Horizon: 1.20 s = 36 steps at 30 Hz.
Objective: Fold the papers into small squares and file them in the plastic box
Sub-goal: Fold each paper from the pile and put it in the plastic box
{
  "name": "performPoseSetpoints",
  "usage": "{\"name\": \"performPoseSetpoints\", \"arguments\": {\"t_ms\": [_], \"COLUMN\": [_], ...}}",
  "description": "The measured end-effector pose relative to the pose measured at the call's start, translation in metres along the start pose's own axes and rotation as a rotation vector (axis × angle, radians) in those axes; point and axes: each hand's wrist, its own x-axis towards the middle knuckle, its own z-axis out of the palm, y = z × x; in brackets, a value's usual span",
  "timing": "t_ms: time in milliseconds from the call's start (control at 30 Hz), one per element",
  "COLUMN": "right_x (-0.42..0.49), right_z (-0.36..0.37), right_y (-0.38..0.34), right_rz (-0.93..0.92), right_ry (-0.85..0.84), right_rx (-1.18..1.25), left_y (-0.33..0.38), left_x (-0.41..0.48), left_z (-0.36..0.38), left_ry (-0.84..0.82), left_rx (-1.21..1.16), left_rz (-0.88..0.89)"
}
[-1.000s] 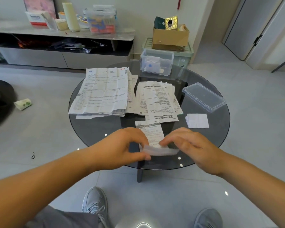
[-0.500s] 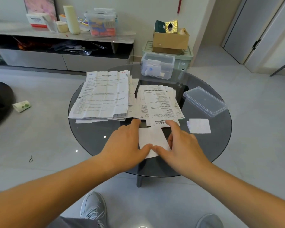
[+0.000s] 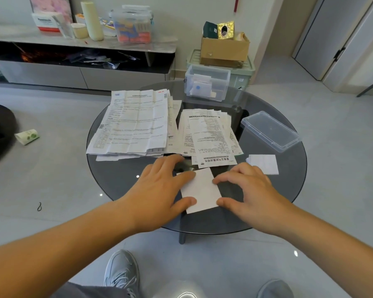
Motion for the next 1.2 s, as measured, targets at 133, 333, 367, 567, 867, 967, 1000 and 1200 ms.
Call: {"name": "performPoseSetpoints", "arguments": {"t_ms": [133,333,367,567,867,967,1000,1200], "right_x": [-0.008,-0.014,-0.014,-0.016,-0.018,-0.013,-0.011,0.003], "right_z": [0.006,0.008,0.006,0.002,0.004,0.006,0.006,0.010], "right_y": [0.002,0.001,0.002,0.003,0.000,-0.006,-0.007,-0.018], "right_rz": [-0.230,-0.353,-0.365,-0.384,-0.365,-0.264,-0.211,0.065], "right_ry": [0.017,-0.006,-0.009,-0.011,-0.013,0.044,0.045,0.078], "right_rx": [-0.032,-0.116,-0.125,-0.168,-0.147,-0.027,-0.004,0.007], "left_y": [-0.003,-0.001,0.000,0.003,0.009,0.007,0.007,0.011], "left_x": [0.000,-0.001,-0.002,-0.009,-0.007,-0.005,-0.004,0.004], "left_z": [-0.005,-0.009,-0.011,-0.005,-0.010,-0.011,-0.011,-0.011], "left_ry": [-0.033,-0.043,-0.035,0.046,0.036,0.045,0.025,-0.007], "left_rx": [-0.057,0.039,0.065,0.055,-0.203,-0.206,-0.196,-0.253], "left_rz": [0.196,0.263,0.282,0.391,0.256,0.099,0.044,-0.100]}}
